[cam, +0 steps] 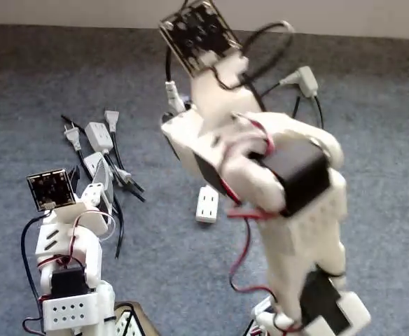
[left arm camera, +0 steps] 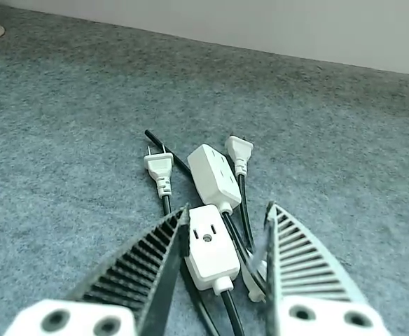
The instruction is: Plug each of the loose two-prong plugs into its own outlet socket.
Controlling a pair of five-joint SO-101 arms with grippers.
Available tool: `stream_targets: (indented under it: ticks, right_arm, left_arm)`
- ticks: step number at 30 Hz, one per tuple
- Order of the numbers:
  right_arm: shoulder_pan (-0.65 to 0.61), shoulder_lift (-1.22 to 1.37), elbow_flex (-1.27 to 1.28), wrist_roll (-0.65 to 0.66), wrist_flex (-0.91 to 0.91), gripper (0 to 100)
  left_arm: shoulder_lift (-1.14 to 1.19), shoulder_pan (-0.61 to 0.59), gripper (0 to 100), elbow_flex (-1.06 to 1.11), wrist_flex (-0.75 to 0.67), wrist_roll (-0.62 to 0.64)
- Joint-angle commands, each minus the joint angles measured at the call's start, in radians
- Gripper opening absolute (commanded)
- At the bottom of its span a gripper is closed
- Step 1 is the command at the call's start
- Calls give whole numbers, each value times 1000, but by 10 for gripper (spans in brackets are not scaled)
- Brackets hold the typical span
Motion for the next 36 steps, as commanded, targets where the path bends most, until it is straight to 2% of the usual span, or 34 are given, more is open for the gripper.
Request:
stream_targets:
  ticks: [1,4,8,15,20,23,29,34,36]
  right_arm:
    - [-10,-209,53,12,36,22]
    - [-5,-338,139,18,35,22]
    - [-10,-470,311,98,-19,22]
    - [-45,-647,727,147,-341,22]
    - [-180,-846,1122,226,-624,22]
    - [-205,-951,1325,253,-791,22]
    - [-116,-895,1489,252,-987,22]
    - [-28,-765,1503,249,-1130,22]
    - [-2,-710,1503,210,-1173,22]
  left_arm:
    - [-8,28,189,16,3,-5]
    - [-7,77,189,16,3,-5]
    - [-8,166,189,16,-3,-6]
    - [-10,401,191,16,-61,-6]
    - [-2,469,193,18,-118,-6]
    - [-2,481,193,18,-117,-6]
    - [-7,490,193,18,-166,-5]
    - [-2,572,193,18,-170,-6]
    - [-2,588,193,18,-173,-6]
